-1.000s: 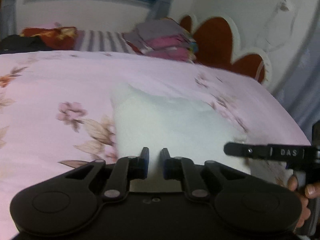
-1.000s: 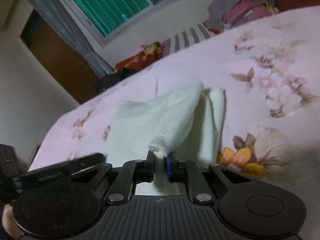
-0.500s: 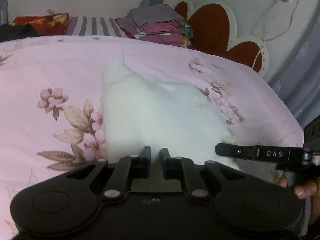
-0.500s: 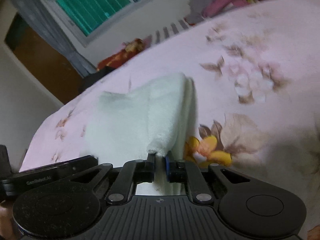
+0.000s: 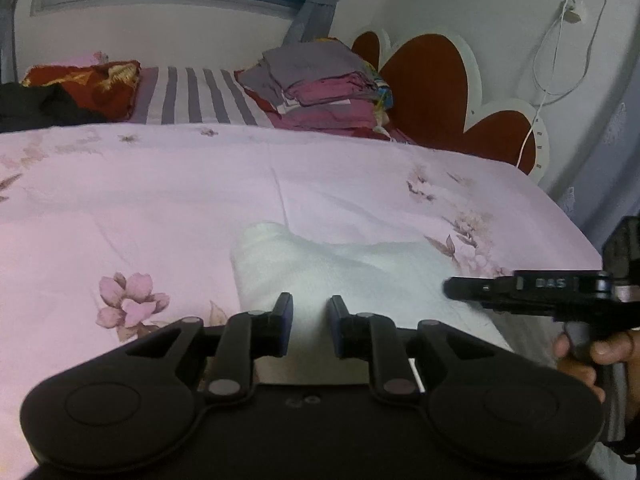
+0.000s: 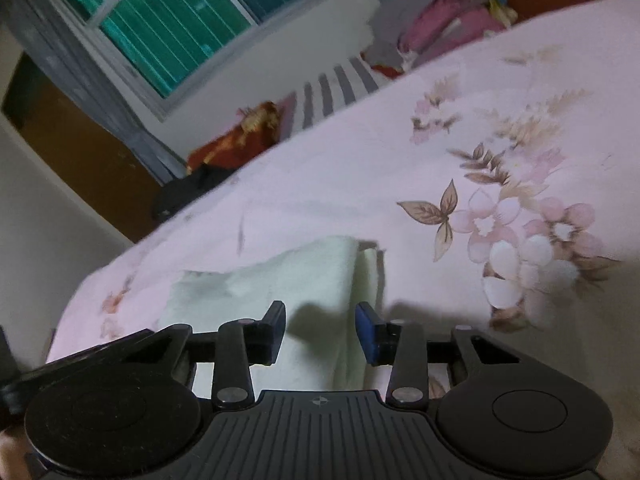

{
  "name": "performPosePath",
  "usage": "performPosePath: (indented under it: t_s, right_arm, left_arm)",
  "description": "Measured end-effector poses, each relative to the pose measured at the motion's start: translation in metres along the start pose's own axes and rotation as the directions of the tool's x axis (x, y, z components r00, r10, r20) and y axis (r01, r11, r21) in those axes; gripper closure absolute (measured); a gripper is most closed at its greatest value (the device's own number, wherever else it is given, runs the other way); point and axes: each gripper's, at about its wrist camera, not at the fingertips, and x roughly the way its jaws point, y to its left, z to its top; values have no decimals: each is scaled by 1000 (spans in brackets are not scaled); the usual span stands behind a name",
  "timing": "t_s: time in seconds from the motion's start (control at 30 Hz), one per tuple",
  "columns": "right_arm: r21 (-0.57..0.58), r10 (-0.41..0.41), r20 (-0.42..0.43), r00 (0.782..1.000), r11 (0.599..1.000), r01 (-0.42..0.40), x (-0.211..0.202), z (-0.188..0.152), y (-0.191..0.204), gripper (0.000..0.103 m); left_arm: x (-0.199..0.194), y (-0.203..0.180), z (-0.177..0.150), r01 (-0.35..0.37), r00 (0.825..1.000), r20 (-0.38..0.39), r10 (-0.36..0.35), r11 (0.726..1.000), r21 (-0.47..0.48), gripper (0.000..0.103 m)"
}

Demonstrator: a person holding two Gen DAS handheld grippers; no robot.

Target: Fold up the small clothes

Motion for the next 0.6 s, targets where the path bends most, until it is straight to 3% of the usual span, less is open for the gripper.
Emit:
performPosePath:
  t_s: [0.03, 0.07, 0.13, 0.17, 0.2, 0.23, 0.33, 0.43, 0.6]
  right_arm:
    - [-5, -7, -9, 1000, 1000, 7, 5, 0, 0, 67]
    - [-21, -14, -15, 1000, 1000, 14, 10, 0, 0, 92]
    - [-90, -3, 45, 999, 996, 7, 0, -3, 7, 98]
    - [-121, 20, 97, 995, 993, -8, -12, -4, 11, 98]
    - [-140, 40, 137, 990, 990, -21, -23, -7, 13, 98]
    - [-158, 45, 156, 987, 987, -20, -27, -10, 13, 98]
    - [-135, -55, 40, 998, 989, 59, 4, -17, -2, 98]
    - [-119, -47, 50, 998, 992, 52, 2, -14, -2, 98]
    - [-132, -59, 33, 998, 989, 63, 9, -14, -1, 98]
  left_arm:
    - [2, 1, -1, 5, 1000, 0, -5, 1000, -4, 85]
    - [3, 2, -3, 10, 1000, 2, -10, 1000, -8, 85]
    - [-3, 2, -3, 52, 998, 43, -51, 999, -10, 85]
    - [-5, 0, -4, 78, 994, 75, -78, 997, 6, 82]
    - [1, -3, -5, 52, 996, 68, -54, 998, 31, 83]
    - [16, -3, -6, 8, 1000, 11, -8, 999, 42, 87]
    - [22, 2, -2, 35, 999, 12, -35, 999, -2, 87]
    - [15, 0, 6, 50, 998, 31, -50, 999, 22, 87]
    - [41, -2, 10, -4, 998, -58, 6, 999, 42, 85]
